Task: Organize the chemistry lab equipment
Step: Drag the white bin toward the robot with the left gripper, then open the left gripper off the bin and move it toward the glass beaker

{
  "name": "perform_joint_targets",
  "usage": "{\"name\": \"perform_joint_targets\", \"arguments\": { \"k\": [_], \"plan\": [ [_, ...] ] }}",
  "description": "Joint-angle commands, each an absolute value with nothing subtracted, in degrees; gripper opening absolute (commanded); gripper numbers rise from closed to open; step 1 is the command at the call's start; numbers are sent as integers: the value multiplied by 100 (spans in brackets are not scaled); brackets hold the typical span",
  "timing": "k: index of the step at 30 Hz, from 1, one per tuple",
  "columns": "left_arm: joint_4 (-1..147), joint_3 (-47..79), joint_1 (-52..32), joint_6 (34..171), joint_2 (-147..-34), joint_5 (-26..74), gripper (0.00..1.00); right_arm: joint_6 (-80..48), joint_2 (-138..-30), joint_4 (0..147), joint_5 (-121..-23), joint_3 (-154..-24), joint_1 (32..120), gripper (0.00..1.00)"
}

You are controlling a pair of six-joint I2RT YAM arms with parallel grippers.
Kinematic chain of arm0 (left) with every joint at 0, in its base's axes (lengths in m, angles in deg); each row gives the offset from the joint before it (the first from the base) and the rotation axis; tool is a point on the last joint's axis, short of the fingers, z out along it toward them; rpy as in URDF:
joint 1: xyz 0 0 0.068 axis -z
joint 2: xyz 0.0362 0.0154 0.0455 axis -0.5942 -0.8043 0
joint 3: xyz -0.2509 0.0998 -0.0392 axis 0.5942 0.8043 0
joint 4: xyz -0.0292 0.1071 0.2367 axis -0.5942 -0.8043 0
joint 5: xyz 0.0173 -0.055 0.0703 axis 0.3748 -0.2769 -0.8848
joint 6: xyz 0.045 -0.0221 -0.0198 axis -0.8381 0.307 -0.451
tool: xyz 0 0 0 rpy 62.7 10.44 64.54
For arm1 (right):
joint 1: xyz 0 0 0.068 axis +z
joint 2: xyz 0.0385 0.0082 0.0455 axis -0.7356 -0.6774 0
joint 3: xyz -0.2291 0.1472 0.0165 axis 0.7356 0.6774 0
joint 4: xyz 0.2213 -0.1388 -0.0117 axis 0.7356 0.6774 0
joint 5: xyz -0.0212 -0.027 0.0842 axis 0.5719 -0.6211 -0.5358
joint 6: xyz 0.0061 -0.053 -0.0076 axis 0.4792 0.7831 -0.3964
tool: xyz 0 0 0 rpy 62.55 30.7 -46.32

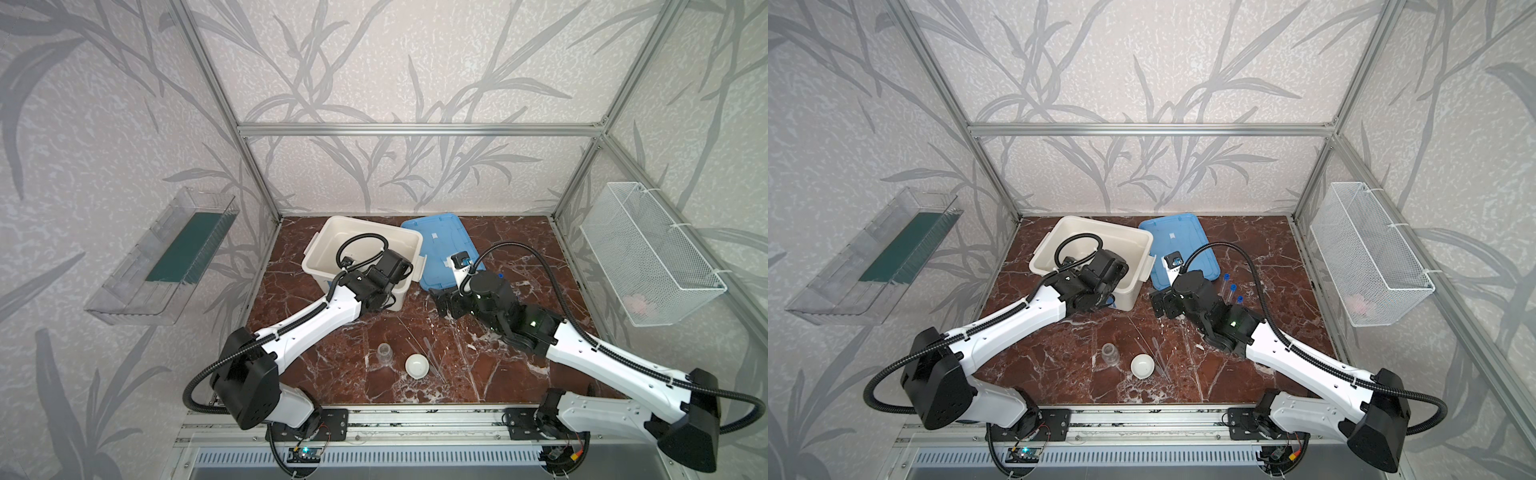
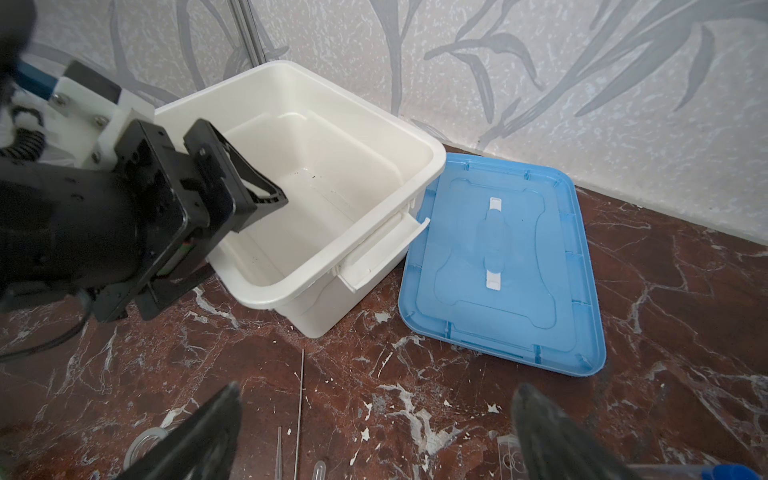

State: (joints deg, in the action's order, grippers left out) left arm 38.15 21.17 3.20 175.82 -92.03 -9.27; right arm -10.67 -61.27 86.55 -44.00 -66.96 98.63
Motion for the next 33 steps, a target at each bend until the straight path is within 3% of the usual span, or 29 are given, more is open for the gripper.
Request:
{"name": "perform_joint_targets", "arguments": {
  "k": [1,18,25,33],
  "plan": [
    [4053,1925,315,17489,-9368,-1267,86,-1050,-6168,8763,-4288,-6697,9851,99],
    [4668,1294,354,16978,-10213,-598,90,-1093,-6113,8844,-4285,-6637,9812,100],
    [4840,1058,419,16355,-10019,-786,99,-1163,-5921,8942,-4237,-6585,9807,100],
    [4176,1003,450,15471,-9447,-197,99,-1415,-5409,9467,-4502,-6658,9621,99]
  ]
}}
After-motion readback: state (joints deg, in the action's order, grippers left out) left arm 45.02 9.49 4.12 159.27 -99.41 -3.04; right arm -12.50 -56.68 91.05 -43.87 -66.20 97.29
